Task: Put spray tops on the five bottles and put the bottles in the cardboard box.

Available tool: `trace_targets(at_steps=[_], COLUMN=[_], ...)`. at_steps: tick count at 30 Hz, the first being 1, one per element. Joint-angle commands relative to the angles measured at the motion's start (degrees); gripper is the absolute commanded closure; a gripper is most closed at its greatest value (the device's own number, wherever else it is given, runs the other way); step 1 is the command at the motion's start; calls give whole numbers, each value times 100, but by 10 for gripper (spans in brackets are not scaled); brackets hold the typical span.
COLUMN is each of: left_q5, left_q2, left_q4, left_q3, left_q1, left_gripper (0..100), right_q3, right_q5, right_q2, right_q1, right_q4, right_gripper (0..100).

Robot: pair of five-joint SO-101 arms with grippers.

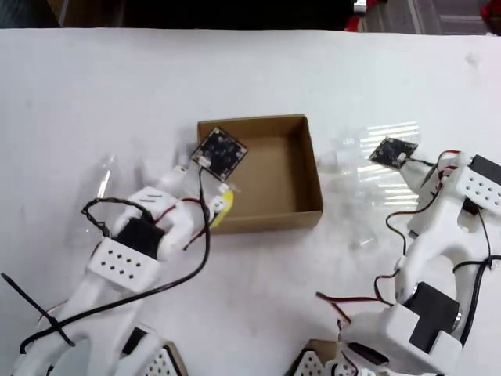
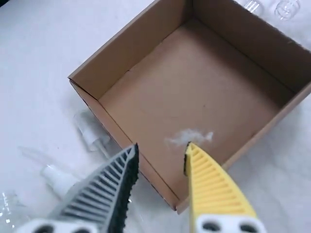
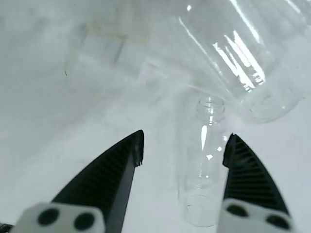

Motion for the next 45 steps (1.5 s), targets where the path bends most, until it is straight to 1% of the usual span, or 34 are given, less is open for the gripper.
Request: trace_targets(at_steps=[1,14,23,35,40,45], left_q5=[35,35,35,35,35,35], left_q2=[4,4,4,4,4,4], left_q4=[-105,-105,-123,-141,-141,-141], left_q3=[-26,-26,-26,-18,-18,-18], left_q1=[13,13,40,40,22,22], left_gripper=[851,851,852,853,853,853], right_q3=[-18,-9,624,844,1257,1292], right_q5=[105,123,132,158,158,158], right_q2=[31,40,40,48,57,365], right_q1=[75,40,48,66,66,75], right_q4=[-400,-470,-1473,-1578,-2273,-2396], right_gripper=[755,755,755,755,755,755])
